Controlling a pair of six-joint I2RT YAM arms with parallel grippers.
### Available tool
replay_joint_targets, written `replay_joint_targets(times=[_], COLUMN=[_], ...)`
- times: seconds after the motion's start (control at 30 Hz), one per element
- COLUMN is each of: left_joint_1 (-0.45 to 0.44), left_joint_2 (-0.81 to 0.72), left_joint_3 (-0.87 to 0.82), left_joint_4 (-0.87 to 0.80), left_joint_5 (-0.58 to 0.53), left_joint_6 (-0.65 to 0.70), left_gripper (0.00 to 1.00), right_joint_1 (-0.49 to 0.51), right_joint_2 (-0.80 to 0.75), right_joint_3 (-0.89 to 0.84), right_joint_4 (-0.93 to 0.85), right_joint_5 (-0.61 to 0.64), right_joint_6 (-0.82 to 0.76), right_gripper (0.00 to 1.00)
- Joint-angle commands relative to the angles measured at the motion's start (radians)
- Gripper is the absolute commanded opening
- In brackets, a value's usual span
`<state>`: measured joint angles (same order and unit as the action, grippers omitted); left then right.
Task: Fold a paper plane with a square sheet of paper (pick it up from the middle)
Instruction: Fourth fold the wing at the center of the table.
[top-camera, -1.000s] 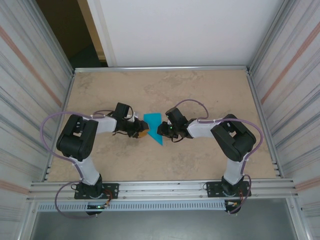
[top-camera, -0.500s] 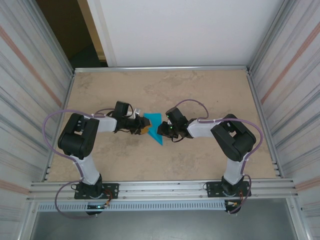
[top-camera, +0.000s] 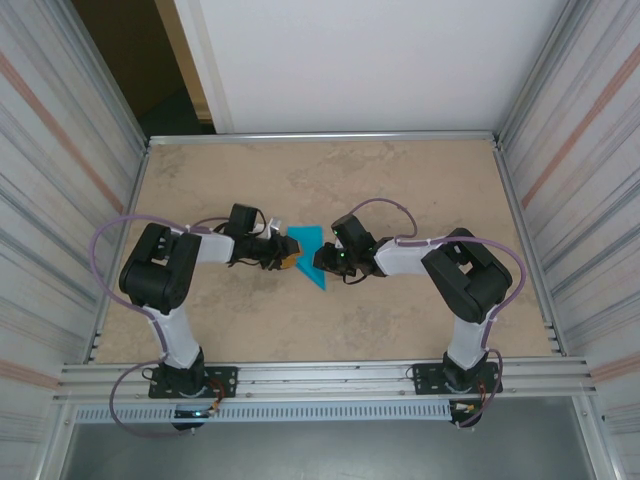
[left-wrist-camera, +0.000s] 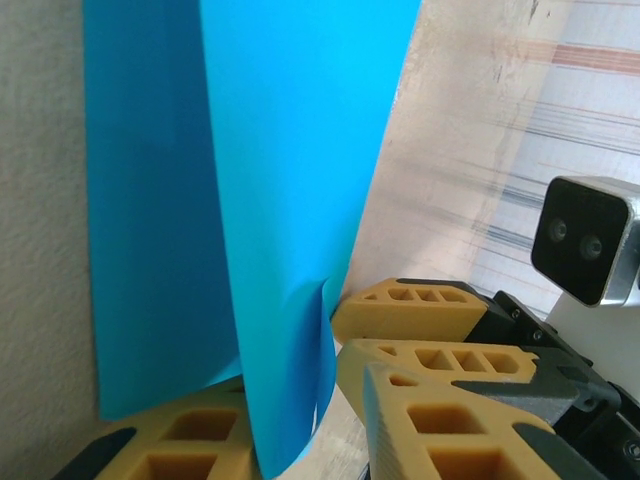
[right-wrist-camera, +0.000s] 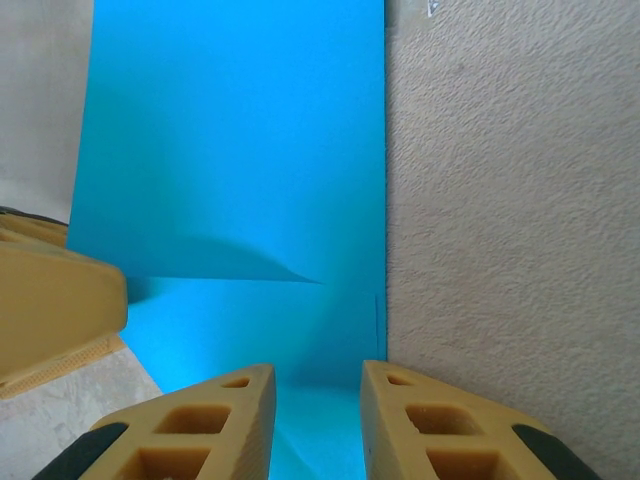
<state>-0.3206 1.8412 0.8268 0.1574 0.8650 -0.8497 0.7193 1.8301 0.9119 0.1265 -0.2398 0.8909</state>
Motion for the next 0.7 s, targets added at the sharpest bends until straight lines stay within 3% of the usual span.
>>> replay_joint_targets(times=[0.0, 0.17, 0.33, 0.47, 0.67], left_joint_1=[0.005, 0.005, 0.004, 0.001, -0.022], left_joint_2=[0.012, 0.019, 0.007, -0.009, -0.045], left_joint_3=[0.024, 0.041, 0.046, 0.045, 0.054], left_joint_4=[-0.026, -0.056, -0.067, -0.064, -0.087], left_joint_5=[0.035, 0.04, 0.013, -0.016, -0.125], left_joint_6=[0.07, 0.111, 0.115, 0.083, 0.0], left_gripper=[0.27, 0.18, 0.11, 0.09, 0.09], right_joint_1=[-0.011, -0.016, -0.017, 0.017, 0.172], right_joint_2=[-0.024, -0.074, -0.16, -0.212, -0.178], right_joint_3=[-0.016, -0.028, -0.063, -0.058, 0.03], right_joint_4=[-0.033, -0.034, -0.067, -0.174, -0.269], right_joint_5=[0.013, 0.028, 0.101, 0.266, 0.5], right_joint_6=[0.013, -0.001, -0.046, -0.172, -0.404], right_gripper=[0.28, 0.29, 0.36, 0.42, 0.42])
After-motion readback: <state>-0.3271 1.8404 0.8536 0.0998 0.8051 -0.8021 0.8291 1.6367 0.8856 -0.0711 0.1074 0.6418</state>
